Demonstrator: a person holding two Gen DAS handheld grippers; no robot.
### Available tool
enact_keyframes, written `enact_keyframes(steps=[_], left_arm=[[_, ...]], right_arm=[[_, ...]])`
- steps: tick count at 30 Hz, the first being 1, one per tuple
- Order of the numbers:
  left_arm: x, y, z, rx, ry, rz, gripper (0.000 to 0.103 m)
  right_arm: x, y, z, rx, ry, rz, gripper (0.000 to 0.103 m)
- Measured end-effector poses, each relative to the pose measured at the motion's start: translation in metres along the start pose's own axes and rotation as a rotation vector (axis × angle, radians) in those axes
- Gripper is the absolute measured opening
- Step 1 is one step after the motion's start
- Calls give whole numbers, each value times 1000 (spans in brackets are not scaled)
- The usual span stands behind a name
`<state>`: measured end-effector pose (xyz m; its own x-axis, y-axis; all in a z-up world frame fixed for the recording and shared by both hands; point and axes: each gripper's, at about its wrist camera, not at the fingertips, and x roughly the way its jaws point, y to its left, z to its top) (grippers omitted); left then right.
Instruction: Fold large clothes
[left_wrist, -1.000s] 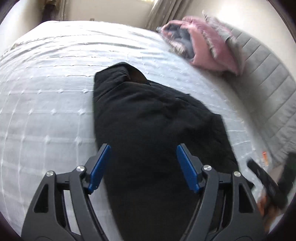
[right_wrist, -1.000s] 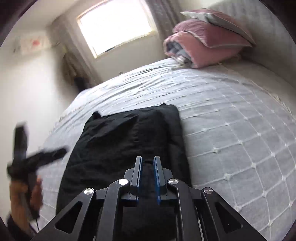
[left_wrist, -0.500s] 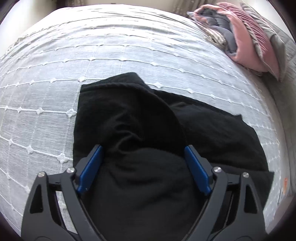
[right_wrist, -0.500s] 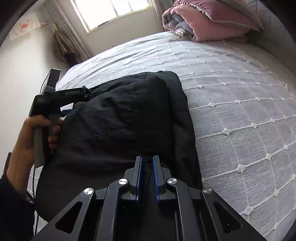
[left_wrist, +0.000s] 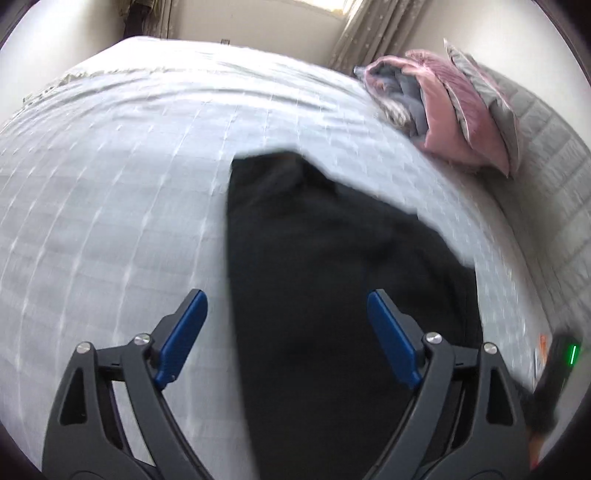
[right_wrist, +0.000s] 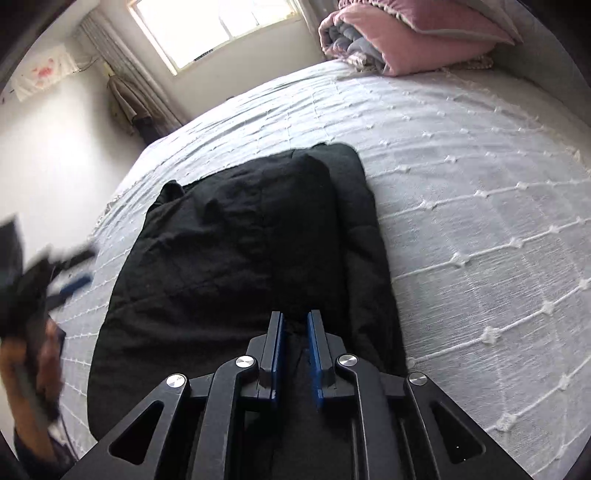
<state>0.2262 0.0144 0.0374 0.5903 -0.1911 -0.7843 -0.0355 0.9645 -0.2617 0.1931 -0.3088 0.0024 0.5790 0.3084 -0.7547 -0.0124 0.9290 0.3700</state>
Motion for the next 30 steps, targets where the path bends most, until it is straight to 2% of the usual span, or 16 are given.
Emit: enact_keyframes(steps=[1,3,7,11,15,21,25,30], left_arm=[[-5,3,-17,-1,22,13,88],[-12,8,-42,-32,76,0,88],[-17,10,-71,-109,120,-125,88],[-4,10,-83,-124,149,-160,89],[12,15,-85,-182,186,-230,91],[15,7,-86,-145,160,-215,95],[17,9,-89,-139,157,-225,95],[19,9,-90,-142,166,-237,95]], right_arm=[[-5,0,-1,2,-15,-25,42],[-11,-3,-4,30,-17,-61,62],[-20,-16,-13,106,-20,-12,63],[-28,-31,-27,205,-2,54,70],[-32,-31,-30,176,7,66,71],[-38,-47,-30,260,-6,109,71],[-42,-51,-30,263,-19,37,81],[-31,-53,-31,271,20,51,82]])
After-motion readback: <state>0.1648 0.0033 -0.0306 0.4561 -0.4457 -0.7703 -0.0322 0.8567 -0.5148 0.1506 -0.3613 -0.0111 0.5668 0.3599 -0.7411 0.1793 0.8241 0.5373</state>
